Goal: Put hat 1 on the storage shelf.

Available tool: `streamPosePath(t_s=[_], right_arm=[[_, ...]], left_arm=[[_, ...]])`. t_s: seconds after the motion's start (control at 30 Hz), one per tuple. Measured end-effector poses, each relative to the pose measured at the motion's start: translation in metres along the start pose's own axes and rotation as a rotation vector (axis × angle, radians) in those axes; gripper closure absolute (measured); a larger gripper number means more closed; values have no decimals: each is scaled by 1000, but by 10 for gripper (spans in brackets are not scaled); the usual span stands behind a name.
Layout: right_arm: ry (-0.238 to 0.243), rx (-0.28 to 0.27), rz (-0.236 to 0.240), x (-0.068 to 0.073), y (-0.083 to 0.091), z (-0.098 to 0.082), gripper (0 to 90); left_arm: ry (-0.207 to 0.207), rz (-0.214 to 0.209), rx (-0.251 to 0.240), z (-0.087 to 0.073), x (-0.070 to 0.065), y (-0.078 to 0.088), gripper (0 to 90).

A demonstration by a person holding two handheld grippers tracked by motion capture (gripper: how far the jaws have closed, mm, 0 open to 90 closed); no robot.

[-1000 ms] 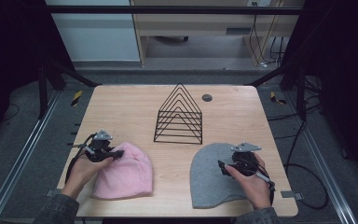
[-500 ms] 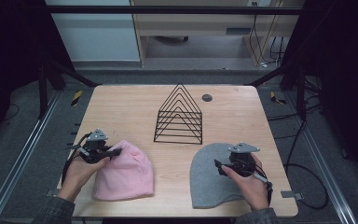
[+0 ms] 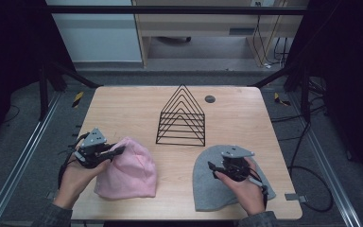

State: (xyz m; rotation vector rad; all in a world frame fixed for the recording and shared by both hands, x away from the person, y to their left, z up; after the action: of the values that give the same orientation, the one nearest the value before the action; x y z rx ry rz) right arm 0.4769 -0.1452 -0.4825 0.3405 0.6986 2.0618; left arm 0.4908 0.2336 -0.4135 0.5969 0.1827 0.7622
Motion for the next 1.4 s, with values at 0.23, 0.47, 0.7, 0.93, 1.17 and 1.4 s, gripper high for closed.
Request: streamPosePath(t_s=[0.23, 0.47, 0.7, 0.93, 1.17, 1.4], right_arm=[[125, -12, 93, 44, -6, 32, 427], [184, -23, 142, 71, -15, 62, 449], [184, -62, 211, 95, -31, 101, 447], [169, -96, 263, 112, -34, 131, 383], [153, -100, 304, 120, -47, 160, 347], [156, -123, 358, 124, -56, 169, 728]], left_arm=[[-64, 18, -42, 34, -7, 13, 774], [-68, 39, -70, 65, 1, 16, 774], [-58, 65, -139, 106, 9, 37, 774], [-68, 73, -187, 138, 10, 59, 773], [-66, 73, -213, 153, 11, 71, 772], [-49, 70, -221, 155, 16, 74, 772]])
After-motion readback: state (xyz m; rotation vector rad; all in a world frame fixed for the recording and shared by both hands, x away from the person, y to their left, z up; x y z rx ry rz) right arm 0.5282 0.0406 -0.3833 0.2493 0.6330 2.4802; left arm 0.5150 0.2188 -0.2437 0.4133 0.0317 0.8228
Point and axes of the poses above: each handheld gripper's, and its own axes: y roughly backward along the jaws, z roughly out of its top, x roughly to its left, the point moved 5 cm from there along -y, roughly forward along the jaws, and after that the axes turned 1 degree about -x, right-handed, at the moved point
